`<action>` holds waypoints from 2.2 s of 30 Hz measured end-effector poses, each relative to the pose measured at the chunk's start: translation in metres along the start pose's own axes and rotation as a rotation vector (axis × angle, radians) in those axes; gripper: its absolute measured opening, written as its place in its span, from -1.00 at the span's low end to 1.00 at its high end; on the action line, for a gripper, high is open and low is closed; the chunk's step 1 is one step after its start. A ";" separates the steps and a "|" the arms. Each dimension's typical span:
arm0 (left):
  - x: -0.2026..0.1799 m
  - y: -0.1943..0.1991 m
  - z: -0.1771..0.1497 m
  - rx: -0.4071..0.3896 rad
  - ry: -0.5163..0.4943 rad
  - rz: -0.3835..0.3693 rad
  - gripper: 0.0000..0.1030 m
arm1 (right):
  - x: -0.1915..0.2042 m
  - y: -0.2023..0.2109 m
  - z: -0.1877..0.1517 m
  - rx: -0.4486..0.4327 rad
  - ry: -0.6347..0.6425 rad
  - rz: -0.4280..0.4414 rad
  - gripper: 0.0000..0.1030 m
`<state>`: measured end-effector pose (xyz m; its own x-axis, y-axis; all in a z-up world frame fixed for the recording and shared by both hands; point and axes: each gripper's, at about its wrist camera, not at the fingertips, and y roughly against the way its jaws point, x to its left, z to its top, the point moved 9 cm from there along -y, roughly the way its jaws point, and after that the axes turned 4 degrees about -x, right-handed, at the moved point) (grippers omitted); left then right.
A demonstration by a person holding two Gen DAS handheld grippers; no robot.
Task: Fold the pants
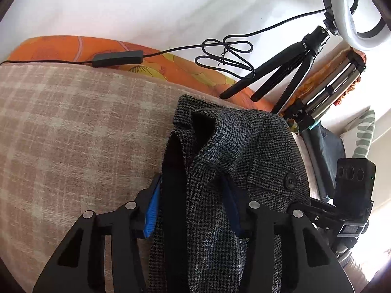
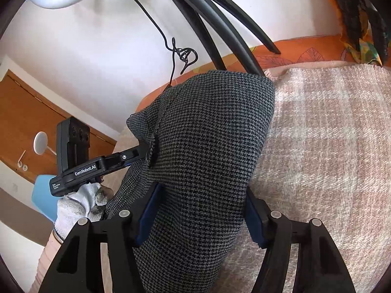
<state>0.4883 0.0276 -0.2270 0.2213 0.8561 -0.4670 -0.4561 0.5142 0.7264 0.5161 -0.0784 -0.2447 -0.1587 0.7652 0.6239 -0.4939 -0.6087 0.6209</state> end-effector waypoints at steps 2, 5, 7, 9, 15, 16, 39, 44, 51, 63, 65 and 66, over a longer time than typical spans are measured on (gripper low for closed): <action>-0.004 -0.003 0.001 -0.005 -0.011 0.007 -0.27 | 0.001 -0.004 0.002 -0.007 -0.003 -0.011 0.01; -0.006 0.000 0.002 -0.024 -0.016 0.008 -0.42 | 0.003 -0.007 0.003 -0.010 -0.010 -0.006 -0.26; -0.008 0.002 0.002 -0.038 -0.030 0.015 -0.49 | 0.007 -0.005 0.002 -0.019 0.012 -0.020 -0.38; -0.010 0.005 0.002 -0.051 -0.042 0.023 -0.55 | 0.013 -0.005 0.002 -0.026 0.047 -0.045 -0.48; -0.020 0.019 0.002 -0.100 -0.063 0.011 -0.71 | 0.038 0.000 0.003 -0.062 0.164 -0.114 -0.68; -0.022 0.022 0.002 -0.107 -0.072 0.007 -0.71 | 0.043 0.001 0.003 -0.068 0.191 -0.125 -0.69; -0.011 -0.018 0.005 -0.050 -0.044 -0.037 -0.58 | 0.020 -0.040 0.009 0.000 0.089 -0.071 -0.61; -0.023 0.007 0.005 -0.122 -0.042 -0.053 -0.65 | 0.054 -0.019 0.005 -0.041 0.257 -0.145 -0.72; -0.056 0.057 0.003 -0.223 -0.101 -0.054 -0.68 | 0.091 0.021 0.003 -0.088 0.389 -0.174 -0.73; -0.166 0.096 -0.005 -0.296 -0.223 -0.147 -0.76 | 0.093 0.144 0.004 -0.198 0.468 -0.217 -0.74; -0.189 0.095 -0.005 -0.303 -0.238 -0.176 -0.77 | 0.087 0.167 0.010 -0.214 0.464 -0.230 -0.74; -0.200 0.093 -0.005 -0.308 -0.245 -0.185 -0.77 | 0.082 0.178 0.011 -0.222 0.459 -0.235 -0.74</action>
<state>0.3974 -0.0957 -0.0680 0.5044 0.7572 -0.4150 -0.6171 0.6523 0.4401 0.4241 -0.1264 -0.0778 -0.3541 0.9179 0.1791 -0.7214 -0.3900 0.5723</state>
